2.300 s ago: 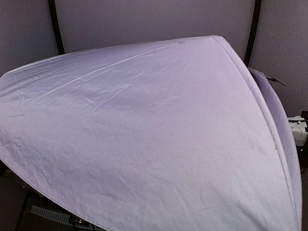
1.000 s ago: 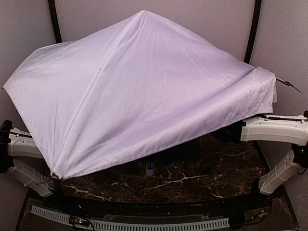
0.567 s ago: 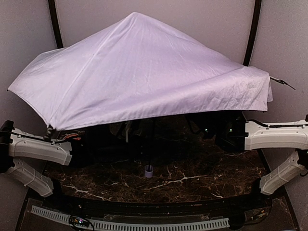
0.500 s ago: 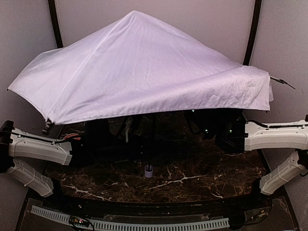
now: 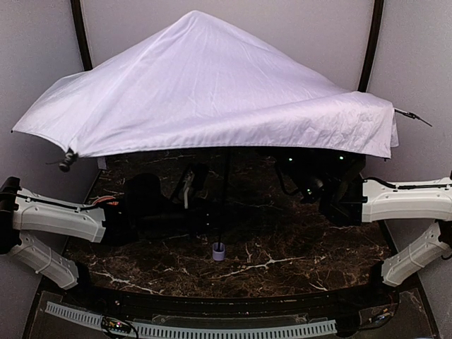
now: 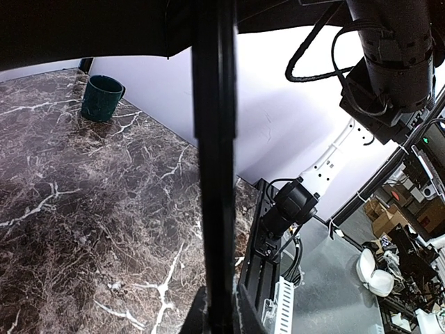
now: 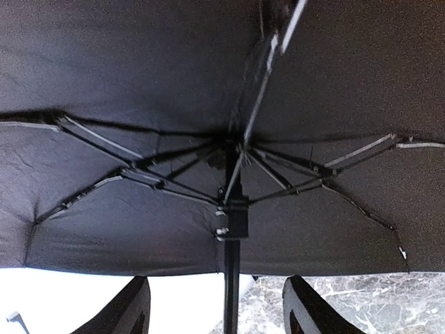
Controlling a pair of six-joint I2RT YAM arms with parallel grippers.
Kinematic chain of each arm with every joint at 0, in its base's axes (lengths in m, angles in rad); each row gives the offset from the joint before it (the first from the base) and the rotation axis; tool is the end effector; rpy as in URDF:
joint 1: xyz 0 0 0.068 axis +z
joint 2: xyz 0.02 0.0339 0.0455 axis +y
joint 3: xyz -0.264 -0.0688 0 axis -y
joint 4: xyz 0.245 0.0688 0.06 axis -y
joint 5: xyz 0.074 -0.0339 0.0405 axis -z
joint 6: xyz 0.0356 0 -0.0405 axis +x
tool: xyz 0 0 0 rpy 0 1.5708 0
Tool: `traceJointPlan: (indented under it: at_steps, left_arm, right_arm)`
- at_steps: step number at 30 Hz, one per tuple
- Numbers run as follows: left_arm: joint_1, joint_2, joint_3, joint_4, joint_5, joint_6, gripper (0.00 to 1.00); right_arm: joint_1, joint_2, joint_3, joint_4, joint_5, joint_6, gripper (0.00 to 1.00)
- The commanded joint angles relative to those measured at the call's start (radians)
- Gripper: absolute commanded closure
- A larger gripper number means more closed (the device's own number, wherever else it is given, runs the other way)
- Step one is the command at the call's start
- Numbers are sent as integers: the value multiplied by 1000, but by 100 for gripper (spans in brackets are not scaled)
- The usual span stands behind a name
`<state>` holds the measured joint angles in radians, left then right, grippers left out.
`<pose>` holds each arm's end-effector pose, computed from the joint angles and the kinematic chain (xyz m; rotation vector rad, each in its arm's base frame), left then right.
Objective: Put away the umbrella
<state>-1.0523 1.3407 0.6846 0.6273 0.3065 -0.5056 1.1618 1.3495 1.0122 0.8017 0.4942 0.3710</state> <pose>0.1386 -0.2645 0.2655 0.7387 1.6438 -1.4124 0.1377 0.2752 0.3938 -0.0094 1.2338 1.0752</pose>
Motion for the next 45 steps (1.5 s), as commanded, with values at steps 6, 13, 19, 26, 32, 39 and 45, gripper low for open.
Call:
traceJointPlan:
  at_steps: [6,13,19,26,32,39,45]
  left_arm:
    - [-2,-60,48,92,15,43,100]
    - [-2,-76,64,71,67,64,100]
    - [-2,-89,87,25,84,96,100]
    - [-2,-89,104,8,141,100,100]
    - [-1,-102,123,-15,182,108,100]
    - [-2,-133,129,-76,185,121,100]
    - [-3,-140,121,-101,174,120,100]
  right_arm:
    - [-5,-17,-6,100,22,-5,35]
    - [-5,6,22,246,43,23,35]
    - [-6,78,85,338,-5,84,28]
    - [-6,141,105,394,28,175,16]
    - [-9,145,118,371,-7,216,17]
    - [-35,139,90,393,-74,265,38]
    - [-60,147,111,377,-109,244,45]
